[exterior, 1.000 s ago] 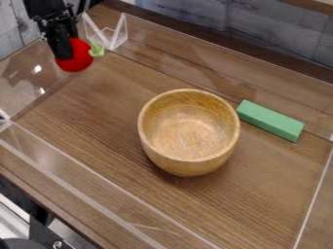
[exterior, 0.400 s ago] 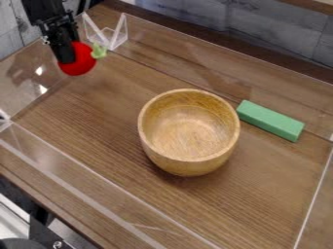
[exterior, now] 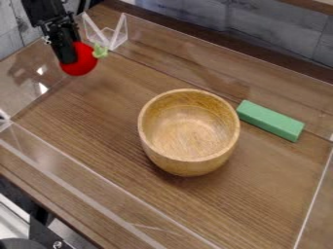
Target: Move the red fruit to the left
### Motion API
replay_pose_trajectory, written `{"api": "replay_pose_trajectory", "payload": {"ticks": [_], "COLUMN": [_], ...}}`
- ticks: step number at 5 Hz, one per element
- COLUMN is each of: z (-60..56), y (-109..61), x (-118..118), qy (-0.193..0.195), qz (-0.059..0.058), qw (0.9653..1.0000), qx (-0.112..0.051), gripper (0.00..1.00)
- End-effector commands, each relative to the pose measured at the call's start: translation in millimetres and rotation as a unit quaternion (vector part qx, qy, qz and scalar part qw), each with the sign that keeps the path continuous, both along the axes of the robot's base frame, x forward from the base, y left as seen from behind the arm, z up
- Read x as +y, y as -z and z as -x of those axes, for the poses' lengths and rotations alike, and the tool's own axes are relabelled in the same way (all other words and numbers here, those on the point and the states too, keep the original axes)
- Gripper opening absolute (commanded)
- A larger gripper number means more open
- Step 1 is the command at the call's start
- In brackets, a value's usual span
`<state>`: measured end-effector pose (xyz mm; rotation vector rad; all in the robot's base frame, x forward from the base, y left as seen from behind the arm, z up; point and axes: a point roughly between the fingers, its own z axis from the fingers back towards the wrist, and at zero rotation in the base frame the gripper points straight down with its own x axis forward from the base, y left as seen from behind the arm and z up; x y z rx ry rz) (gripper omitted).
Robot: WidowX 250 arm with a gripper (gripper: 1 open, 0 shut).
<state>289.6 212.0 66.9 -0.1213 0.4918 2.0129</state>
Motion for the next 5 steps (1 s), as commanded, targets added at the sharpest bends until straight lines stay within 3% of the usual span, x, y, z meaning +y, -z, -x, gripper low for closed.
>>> {"api": "replay_pose_trajectory", "payload": {"ticks": [1,5], "z": [-3.8,-4.0], "y": [-17.7,-19.7], "x": [8.9,7.5], "qy": [-0.012,-0.024], "qz": [-0.012,0.023], "qw": [0.9996,0.9994], "qx": [-0.022,-0.013], "gripper": [0.0,0.0]}}
